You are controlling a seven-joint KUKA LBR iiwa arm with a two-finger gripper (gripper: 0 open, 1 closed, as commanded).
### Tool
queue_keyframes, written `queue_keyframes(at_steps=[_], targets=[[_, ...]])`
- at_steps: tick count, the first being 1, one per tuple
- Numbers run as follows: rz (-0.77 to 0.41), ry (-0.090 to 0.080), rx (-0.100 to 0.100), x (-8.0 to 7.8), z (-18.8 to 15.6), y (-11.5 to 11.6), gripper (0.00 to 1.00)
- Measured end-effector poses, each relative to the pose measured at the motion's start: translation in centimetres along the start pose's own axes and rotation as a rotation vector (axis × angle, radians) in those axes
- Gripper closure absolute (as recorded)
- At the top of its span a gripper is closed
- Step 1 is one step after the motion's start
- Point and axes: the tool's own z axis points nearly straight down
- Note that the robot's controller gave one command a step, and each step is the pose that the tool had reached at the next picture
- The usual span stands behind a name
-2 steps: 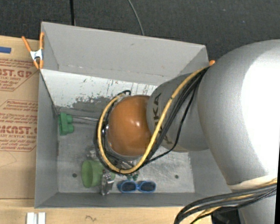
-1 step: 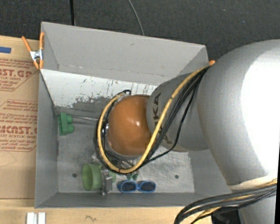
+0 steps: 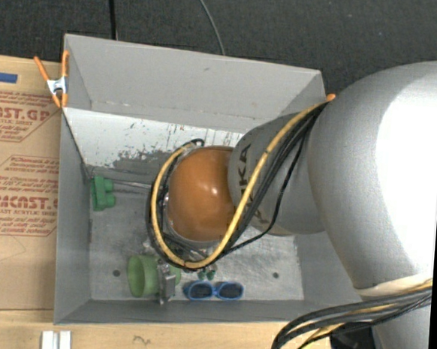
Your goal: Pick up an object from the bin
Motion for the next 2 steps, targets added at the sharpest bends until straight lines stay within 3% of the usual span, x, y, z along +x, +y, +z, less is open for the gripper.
queue_keyframes(at_steps=[1,2], targets=[[0.000,0.002,0.000,-0.1,0.0,0.1,1.00],[0.000,0.001,0.001,-0.1,-2.8,0.1,1.00]])
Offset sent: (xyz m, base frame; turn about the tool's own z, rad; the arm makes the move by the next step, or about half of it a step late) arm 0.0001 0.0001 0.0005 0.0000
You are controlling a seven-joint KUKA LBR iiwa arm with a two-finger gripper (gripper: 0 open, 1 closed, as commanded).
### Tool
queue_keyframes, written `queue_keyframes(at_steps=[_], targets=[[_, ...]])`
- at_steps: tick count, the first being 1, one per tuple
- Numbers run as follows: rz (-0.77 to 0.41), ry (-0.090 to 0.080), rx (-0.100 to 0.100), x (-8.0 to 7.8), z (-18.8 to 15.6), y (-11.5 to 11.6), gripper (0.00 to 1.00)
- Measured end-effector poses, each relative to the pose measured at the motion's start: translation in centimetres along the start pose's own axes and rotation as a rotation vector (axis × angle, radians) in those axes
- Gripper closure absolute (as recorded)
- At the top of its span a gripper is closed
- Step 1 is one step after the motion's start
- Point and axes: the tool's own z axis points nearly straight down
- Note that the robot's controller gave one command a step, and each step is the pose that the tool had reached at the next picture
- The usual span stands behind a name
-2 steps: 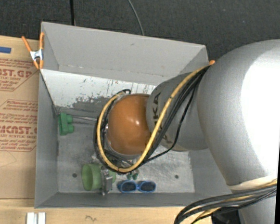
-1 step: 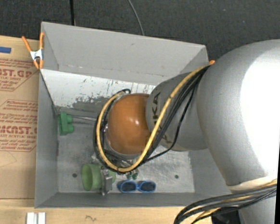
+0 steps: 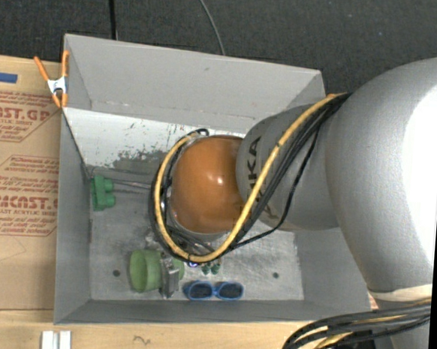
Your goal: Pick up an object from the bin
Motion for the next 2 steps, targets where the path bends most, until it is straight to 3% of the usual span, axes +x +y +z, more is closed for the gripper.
queue_keyframes(at_steps=[1,2], targets=[[0.000,0.000,0.000,-0.1,-1.8,0.0,1.00],[0.000,-0.005,0.000,-0.2,-8.7,0.1,1.00]])
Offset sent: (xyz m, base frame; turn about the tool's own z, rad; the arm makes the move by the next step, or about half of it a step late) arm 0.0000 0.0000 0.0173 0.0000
